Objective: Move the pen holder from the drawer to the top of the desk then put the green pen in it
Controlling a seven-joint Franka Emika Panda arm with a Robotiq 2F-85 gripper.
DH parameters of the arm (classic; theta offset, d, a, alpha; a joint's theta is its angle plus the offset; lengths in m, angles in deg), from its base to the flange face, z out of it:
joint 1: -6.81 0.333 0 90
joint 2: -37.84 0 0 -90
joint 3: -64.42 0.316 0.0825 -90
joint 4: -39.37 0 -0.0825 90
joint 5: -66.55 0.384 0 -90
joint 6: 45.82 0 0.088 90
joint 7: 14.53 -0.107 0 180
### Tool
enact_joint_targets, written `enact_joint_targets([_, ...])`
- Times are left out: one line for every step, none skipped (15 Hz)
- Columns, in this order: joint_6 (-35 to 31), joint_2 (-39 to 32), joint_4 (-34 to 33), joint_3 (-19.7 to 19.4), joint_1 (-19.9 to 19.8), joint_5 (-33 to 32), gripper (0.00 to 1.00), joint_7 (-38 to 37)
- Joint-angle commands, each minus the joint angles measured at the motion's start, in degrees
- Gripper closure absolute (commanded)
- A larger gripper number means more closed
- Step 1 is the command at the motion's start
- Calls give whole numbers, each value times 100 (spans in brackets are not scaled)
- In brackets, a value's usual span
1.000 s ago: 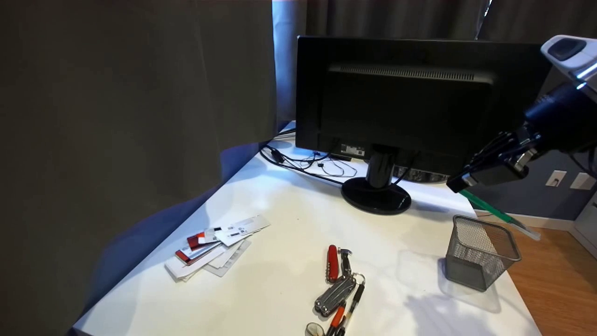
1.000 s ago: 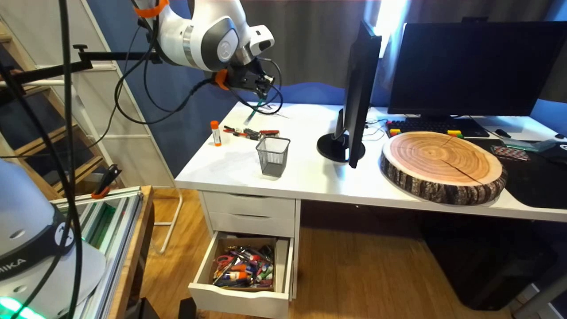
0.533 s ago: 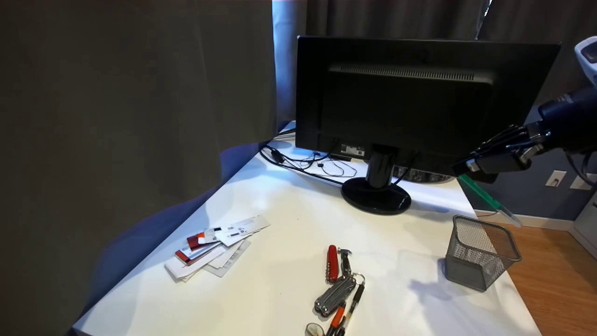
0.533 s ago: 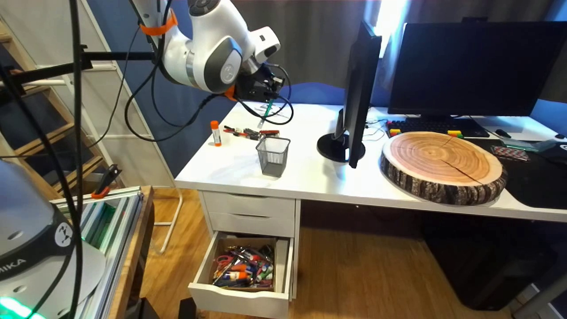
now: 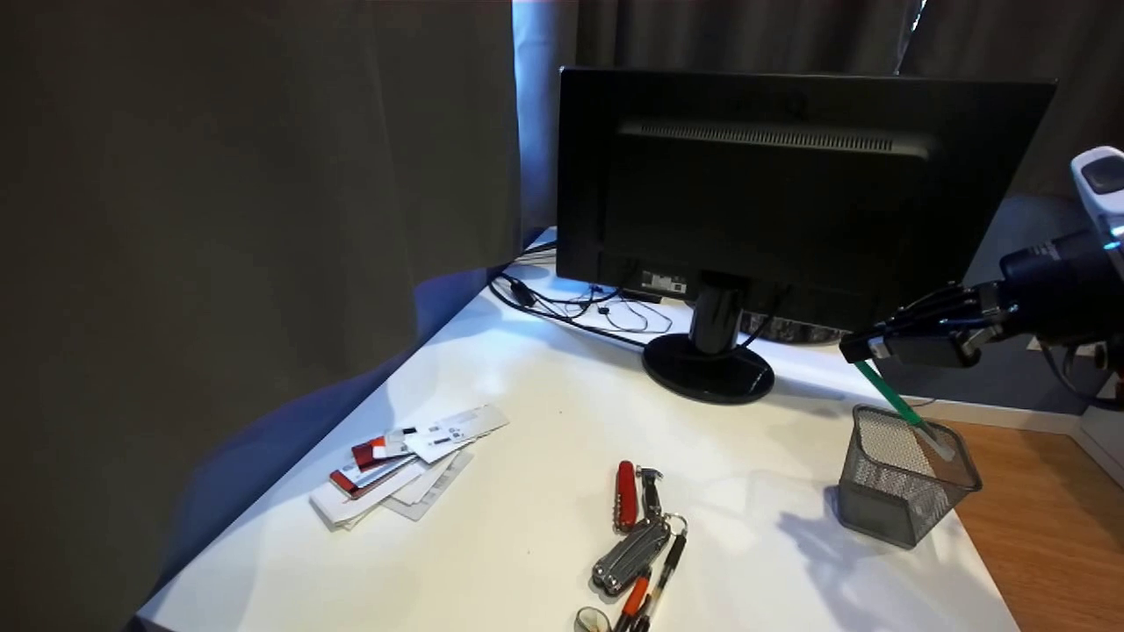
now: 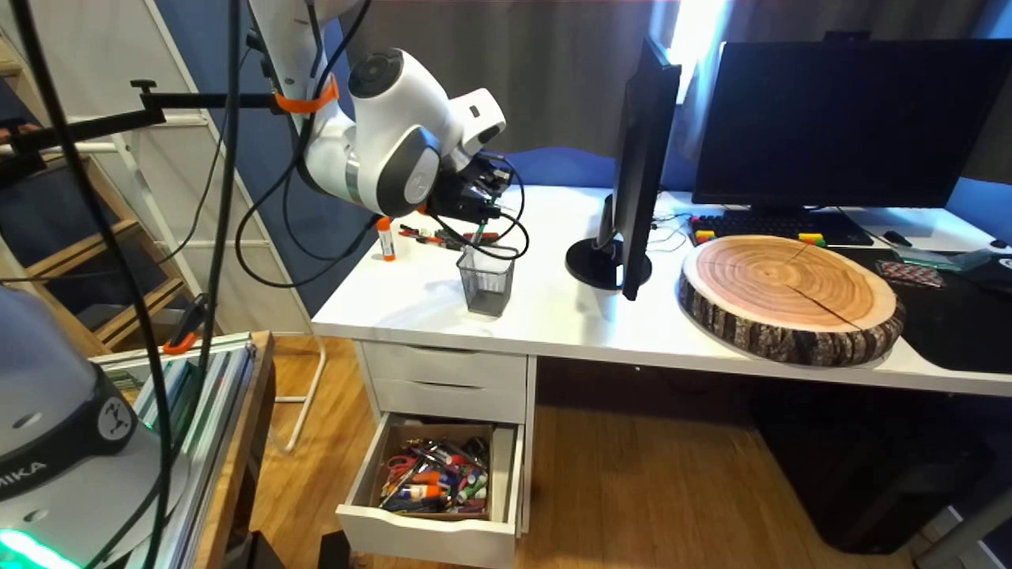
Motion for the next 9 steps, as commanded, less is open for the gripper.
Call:
enact_joint_targets([-299, -343, -202, -92, -36, -214, 97, 65])
enact_joint_targets([-311, -395, -235, -114, -30, -219, 81, 82])
enact_joint_targets([-314, -428, -253, -134, -19, -206, 63, 93])
enact_joint_targets([-302, -434, -257, -153, -7, -178, 56, 99])
enact_joint_targets([-306, -427, -251, -171, 10, -156, 51, 117])
enact_joint_targets([-289, -399, -234, -198, 32, -110, 44, 138])
enact_joint_targets([-280, -357, -207, -217, 47, -85, 36, 158])
enact_joint_targets([-246, -303, -176, -249, 80, -21, 30, 185])
enact_joint_targets([-197, -214, -117, -273, 111, 51, 22, 196])
